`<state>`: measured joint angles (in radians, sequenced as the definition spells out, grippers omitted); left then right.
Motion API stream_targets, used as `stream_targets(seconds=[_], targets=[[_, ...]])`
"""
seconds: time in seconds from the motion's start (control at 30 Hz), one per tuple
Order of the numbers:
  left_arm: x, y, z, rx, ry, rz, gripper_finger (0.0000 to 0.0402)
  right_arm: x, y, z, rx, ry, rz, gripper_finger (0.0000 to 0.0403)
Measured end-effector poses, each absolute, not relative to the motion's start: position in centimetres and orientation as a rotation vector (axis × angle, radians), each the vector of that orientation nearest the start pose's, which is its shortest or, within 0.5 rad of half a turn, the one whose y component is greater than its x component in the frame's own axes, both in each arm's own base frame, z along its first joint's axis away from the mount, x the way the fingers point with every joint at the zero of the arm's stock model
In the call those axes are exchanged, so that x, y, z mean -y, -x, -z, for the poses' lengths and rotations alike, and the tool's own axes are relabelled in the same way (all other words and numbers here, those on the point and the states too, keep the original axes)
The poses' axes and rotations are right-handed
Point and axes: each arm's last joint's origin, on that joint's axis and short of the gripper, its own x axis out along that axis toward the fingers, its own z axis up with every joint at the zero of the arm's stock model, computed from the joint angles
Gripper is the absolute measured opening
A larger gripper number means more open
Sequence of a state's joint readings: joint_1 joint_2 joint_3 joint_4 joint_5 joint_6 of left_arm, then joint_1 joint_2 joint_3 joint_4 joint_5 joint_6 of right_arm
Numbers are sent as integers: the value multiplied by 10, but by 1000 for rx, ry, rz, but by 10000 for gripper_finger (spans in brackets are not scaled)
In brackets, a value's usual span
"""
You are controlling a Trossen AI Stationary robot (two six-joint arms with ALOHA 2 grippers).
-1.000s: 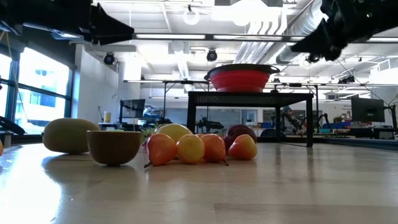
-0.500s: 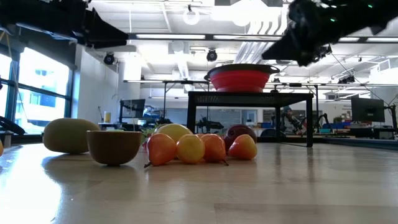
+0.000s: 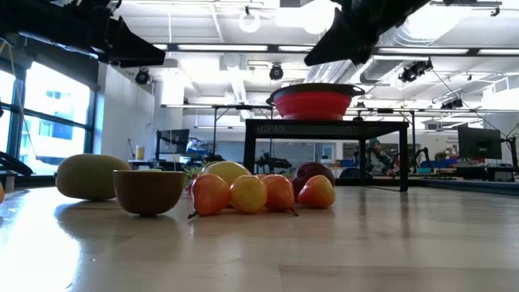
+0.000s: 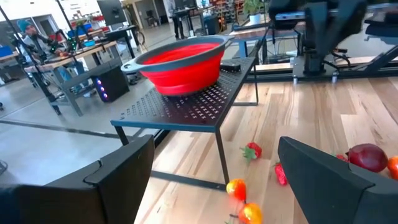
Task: Pick & Place Fruit
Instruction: Put the pomegranate into the strainer on the shelf
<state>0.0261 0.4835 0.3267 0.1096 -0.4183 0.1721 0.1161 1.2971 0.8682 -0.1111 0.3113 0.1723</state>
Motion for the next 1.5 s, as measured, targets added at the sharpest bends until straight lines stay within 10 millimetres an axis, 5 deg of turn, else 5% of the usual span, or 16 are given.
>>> stream_targets(seconds=[0.43, 0.93, 1.3, 1.5], targets=[[-15, -131, -243, -85, -179, -439, 337, -46, -290, -240, -600, -72, 134, 16], [-15, -131, -243, -86, -179, -439, 337, -62, -305, -205, -716, -144, 64, 244], [-15, -131, -242, -93, -181, -438, 337, -67, -320, -228, -795, -120, 93, 234], [-15, -131, -242, -93, -181, -438, 337, -67, -318, -210, -914, -214, 153, 233]])
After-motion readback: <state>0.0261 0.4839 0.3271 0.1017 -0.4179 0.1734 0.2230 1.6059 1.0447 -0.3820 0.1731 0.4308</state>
